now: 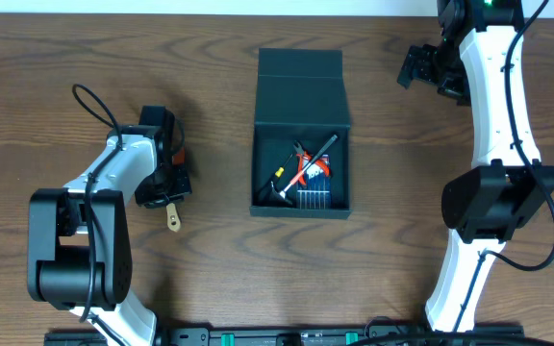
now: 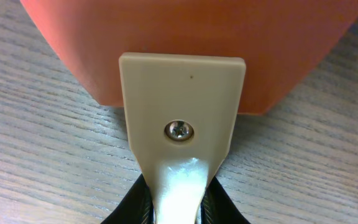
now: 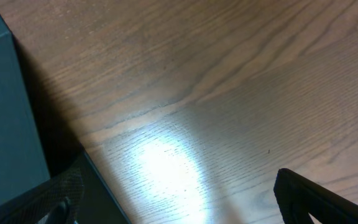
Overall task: Pack container
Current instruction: 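Close the left gripper on the scraper handle and lift it, then carry the scraper right and lower it into the black box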
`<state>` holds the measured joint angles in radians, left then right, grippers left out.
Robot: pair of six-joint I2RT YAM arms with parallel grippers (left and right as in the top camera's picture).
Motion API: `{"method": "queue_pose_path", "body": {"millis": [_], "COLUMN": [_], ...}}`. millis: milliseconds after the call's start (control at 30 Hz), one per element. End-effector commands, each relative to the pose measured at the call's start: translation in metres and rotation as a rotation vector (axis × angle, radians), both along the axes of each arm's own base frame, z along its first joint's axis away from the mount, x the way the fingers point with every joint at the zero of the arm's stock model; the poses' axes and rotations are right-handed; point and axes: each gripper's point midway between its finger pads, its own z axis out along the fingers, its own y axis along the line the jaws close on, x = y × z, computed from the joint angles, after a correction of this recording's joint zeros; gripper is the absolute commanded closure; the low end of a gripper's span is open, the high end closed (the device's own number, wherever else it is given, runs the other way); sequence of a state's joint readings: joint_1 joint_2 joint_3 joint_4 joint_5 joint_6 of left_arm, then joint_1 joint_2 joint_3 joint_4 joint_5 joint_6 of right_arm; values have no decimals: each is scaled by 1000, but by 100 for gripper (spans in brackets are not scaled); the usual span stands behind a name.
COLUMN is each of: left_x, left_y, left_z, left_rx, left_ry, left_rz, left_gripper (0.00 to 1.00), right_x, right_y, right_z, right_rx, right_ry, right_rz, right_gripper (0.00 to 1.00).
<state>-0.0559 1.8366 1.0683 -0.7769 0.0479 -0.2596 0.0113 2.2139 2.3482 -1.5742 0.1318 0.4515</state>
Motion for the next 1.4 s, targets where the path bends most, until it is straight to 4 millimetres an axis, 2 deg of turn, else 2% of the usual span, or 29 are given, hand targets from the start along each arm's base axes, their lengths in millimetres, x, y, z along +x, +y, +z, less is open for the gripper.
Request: {"method": "queue_pose_path", "body": {"millis": [0,167,333,500,633,800,900,1000,1200,1367], "left_x": [-2,9,23,38,48,52,50,47,43,39], "left_y": [4,2,1,0,-4,-12,-16,-32,-80,-137], "left_z": [-3,8,31,63,98,133,145,153,159,168], "left_rx": [19,10,4,-13,-48,-112,-145,-219,-326,-403], "left_ry": [11,-20,-88,-189,-300,-396,-428,-431,-412,-436], "left_rz": [71,103,111,152,169,208,219,228,246,182], "left_gripper": [94,94,94,94,94,94,94,94,94,94], "right_x": [2,2,2,2,2,2,2,2,2,2], "right_y": [0,0,0,0,0,0,0,0,0,0], "right_z": [7,7,7,7,7,7,7,7,7,7], "right_rx": [-11,-11,-11,-11,-11,-11,-11,-11,-11,-11], "right_ry": [-21,-20,-20,-20,-20,-20,-20,-21,-20,-20], "right_rz": [9,9,9,9,9,9,9,9,9,9], "right_gripper": [1,1,1,1,1,1,1,1,1,1]}}
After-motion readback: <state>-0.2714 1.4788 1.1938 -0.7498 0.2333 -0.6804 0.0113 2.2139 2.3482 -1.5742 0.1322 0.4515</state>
